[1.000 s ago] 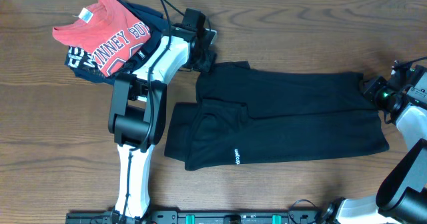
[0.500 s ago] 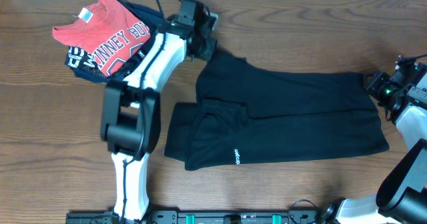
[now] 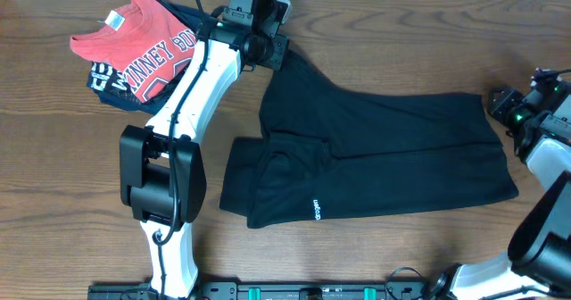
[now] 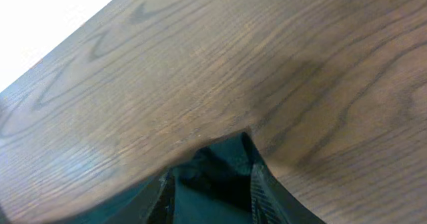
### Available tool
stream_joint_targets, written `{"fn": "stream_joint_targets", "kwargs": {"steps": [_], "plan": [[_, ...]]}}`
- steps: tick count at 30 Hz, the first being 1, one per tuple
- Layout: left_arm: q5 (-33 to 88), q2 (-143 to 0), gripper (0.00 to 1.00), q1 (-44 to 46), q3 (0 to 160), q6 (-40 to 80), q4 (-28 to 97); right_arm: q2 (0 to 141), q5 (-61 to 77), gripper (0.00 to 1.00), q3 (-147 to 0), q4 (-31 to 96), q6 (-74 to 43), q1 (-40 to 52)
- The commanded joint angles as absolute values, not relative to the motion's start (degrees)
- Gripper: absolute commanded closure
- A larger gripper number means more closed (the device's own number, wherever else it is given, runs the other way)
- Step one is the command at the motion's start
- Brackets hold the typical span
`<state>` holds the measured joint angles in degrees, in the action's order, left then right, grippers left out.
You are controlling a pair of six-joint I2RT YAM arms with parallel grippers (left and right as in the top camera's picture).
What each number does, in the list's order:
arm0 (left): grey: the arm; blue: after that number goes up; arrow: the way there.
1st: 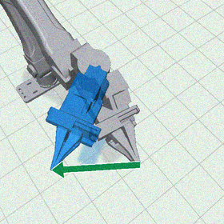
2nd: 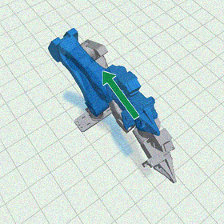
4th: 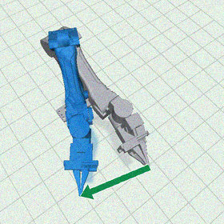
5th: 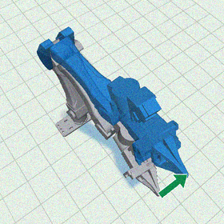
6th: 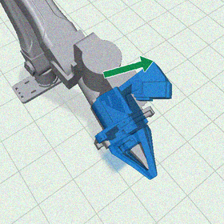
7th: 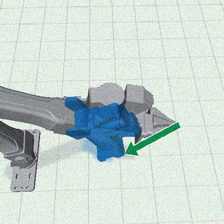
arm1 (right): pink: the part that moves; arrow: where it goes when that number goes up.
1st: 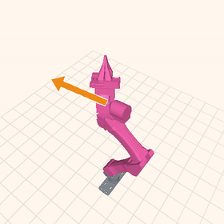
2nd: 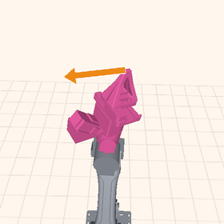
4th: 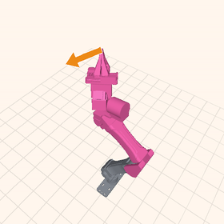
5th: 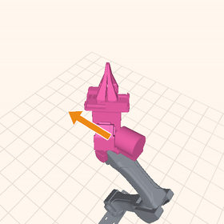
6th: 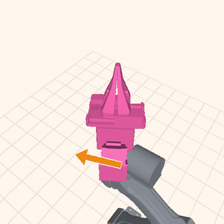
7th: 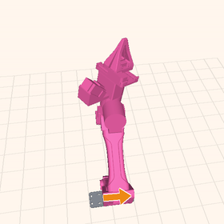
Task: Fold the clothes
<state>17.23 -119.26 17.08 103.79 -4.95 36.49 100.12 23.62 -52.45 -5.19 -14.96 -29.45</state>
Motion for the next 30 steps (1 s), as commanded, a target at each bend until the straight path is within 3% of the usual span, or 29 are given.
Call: {"fn": "stream_joint_targets", "kwargs": {"steps": [1,5,11,13,17,25,30], "plan": [[17.3,-119.5,0.94,17.1,104.4,-6.0,37.1,103.8,24.0,0.61,-53.0,-6.7,-16.1,-29.6],[17.3,-119.5,0.94,17.1,104.4,-5.9,37.3,108.7,24.3,0.55,-53.6,-9.1,-17.8,-29.6],[17.3,-119.5,0.94,17.1,104.4,-5.9,38.1,114.1,33.1,0.55,-53.7,-11.4,-19.2,-29.6],[17.3,-119.5,0.94,17.1,104.4,-5.9,38.4,114.5,36.7,0.78,-53.7,-10.9,-17.8,-29.6],[17.3,-119.5,0.94,17.1,104.4,-5.9,39.2,113.8,44.9,0.97,-53.7,-9.5,-16.9,-30.6],[17.3,-119.5,0.94,17.1,104.4,-5.9,39.9,109.5,57.7,0.99,-53.7,-9.2,-15.9,-36.8],[17.3,-119.5,0.94,17.1,104.4,-5.9,40.4,102.6,56.2,0.99,-53.7,0.0,-12.4,-40.3]]}}
